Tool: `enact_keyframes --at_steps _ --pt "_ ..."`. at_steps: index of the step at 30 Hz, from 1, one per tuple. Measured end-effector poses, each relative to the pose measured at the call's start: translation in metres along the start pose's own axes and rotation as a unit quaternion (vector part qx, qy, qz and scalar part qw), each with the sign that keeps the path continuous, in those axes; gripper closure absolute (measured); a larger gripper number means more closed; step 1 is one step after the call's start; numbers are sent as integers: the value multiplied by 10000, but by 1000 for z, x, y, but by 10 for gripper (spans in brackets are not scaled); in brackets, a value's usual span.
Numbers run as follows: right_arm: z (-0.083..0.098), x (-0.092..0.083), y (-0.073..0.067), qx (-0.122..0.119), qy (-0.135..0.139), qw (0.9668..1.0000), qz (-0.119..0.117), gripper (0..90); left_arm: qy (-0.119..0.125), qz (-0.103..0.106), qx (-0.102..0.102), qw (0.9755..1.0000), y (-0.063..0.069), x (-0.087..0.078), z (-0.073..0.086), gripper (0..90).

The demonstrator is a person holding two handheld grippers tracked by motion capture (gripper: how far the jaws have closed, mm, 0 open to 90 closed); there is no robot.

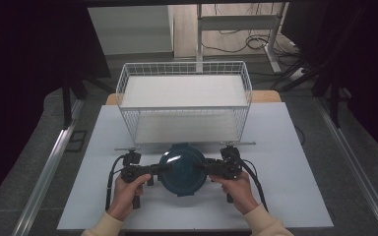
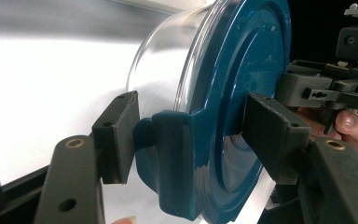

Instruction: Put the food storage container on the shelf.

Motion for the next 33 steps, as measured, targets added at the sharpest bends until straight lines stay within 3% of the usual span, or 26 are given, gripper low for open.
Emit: enact_keyframes --at_steps 6,33 --pt "-3 -6 -6 -150 34 9999 -49 372 32 -49 216 9998 8 -6 -2 376" --pt "-18 -21 -25 -585 190 9981 -84 375 248 -43 455 9986 27 -20 -10 381"
Point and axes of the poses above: each handheld gripper's, and its own axes: x roughly forward along the jaws, z roughly out of its underside, y roughly to its right, the point moved 6 cm from there along x, roughly forward along the jaws, and after that the axes turned 1 degree about x, right-handed, at the moved point
